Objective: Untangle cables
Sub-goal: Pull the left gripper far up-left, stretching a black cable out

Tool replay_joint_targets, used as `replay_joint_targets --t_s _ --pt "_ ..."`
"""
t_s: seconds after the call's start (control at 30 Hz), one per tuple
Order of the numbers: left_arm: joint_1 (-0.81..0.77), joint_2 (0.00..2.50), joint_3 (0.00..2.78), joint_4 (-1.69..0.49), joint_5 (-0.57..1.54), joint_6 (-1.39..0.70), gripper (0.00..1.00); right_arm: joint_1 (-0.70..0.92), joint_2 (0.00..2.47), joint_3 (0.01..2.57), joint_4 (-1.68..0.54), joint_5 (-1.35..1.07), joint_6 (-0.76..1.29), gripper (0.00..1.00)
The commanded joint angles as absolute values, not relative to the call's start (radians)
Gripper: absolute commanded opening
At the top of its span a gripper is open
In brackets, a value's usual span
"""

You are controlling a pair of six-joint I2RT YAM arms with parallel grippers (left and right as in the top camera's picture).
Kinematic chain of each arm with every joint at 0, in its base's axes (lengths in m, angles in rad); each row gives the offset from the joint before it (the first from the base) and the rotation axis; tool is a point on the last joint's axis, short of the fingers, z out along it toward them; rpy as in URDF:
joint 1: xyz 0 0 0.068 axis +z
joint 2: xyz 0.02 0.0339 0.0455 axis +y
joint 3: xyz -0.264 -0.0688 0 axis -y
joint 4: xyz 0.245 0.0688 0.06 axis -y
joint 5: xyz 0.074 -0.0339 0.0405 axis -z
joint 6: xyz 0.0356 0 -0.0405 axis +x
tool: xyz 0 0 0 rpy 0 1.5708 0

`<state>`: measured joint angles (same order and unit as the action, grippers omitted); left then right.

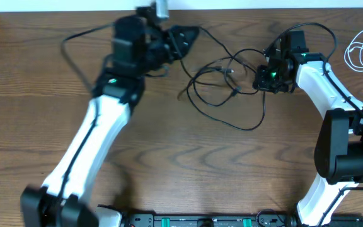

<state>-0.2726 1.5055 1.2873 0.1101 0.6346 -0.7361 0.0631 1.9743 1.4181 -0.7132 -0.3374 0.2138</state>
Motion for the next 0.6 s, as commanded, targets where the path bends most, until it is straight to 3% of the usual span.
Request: replay_joint_targets --t_s 0.0,0.57 --pt "-0.206 1.404 1.294 0.124 0.673 -0.764 0.07 0.052 2.000 1.410 -0.714 -0.282 0.243 0.01" --pt "0.090 1.303 1.315 0.346 0.609 -0.878 0.07 0.052 2.043 1.410 -0.721 -0.253 0.242 0.01"
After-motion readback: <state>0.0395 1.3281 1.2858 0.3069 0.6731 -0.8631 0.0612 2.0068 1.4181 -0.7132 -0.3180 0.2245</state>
